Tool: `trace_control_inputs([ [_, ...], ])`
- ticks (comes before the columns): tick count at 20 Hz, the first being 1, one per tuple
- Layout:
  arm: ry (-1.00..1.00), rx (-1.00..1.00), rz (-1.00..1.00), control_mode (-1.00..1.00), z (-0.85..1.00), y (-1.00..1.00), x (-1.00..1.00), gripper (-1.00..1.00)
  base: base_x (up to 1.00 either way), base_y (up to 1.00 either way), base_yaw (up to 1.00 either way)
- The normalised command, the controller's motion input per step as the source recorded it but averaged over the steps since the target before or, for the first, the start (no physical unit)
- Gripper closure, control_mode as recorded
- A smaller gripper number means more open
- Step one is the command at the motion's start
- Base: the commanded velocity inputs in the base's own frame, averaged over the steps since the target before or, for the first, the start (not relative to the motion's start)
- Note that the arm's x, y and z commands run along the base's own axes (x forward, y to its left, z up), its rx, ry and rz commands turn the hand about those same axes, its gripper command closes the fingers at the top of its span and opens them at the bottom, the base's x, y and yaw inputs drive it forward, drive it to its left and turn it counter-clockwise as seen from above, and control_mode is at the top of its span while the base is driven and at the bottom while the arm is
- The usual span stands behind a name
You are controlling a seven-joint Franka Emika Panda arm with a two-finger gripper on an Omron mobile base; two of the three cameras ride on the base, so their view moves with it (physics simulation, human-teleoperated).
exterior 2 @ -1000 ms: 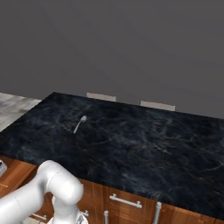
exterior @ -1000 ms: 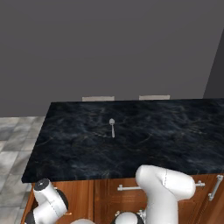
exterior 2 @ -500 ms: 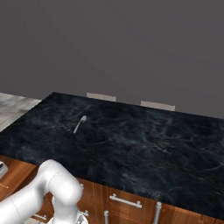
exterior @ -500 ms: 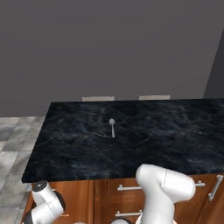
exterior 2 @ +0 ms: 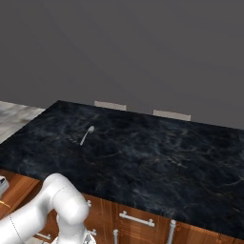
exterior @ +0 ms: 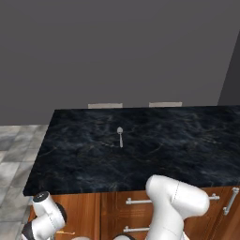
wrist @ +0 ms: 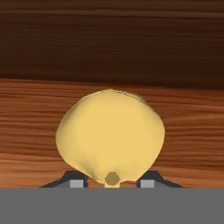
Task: Organize the utensils by type. Pick up the wooden spoons from the counter and place them in the open cabinet. Then pick up the metallic utensils from the counter and place them in the open drawer.
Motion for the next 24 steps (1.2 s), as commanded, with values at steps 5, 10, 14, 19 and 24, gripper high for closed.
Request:
trace_control_inputs([
  [5,0.02,0.0,0.0,-1.0,0.23,0.11,0.0,-1.0,0.0,0.0,0.0],
  [10,0.0,0.0,0.0,-1.0,0.62,0.03,-0.06,-1.0,0.0,0.0,0.0],
  [14,0.0,0.0,0.0,-1.0,0.68,0.01,-0.22,-1.0,0.0,0.0,0.0],
  [19,0.0,0.0,-0.01,-1.0,0.69,-0.04,-0.22,-1.0,0.0,0.0,0.0],
  [24,-0.09,-0.01,-0.23,-1.0,0.72,-0.15,-0.03,-1.0,0.0,0.0,0.0],
])
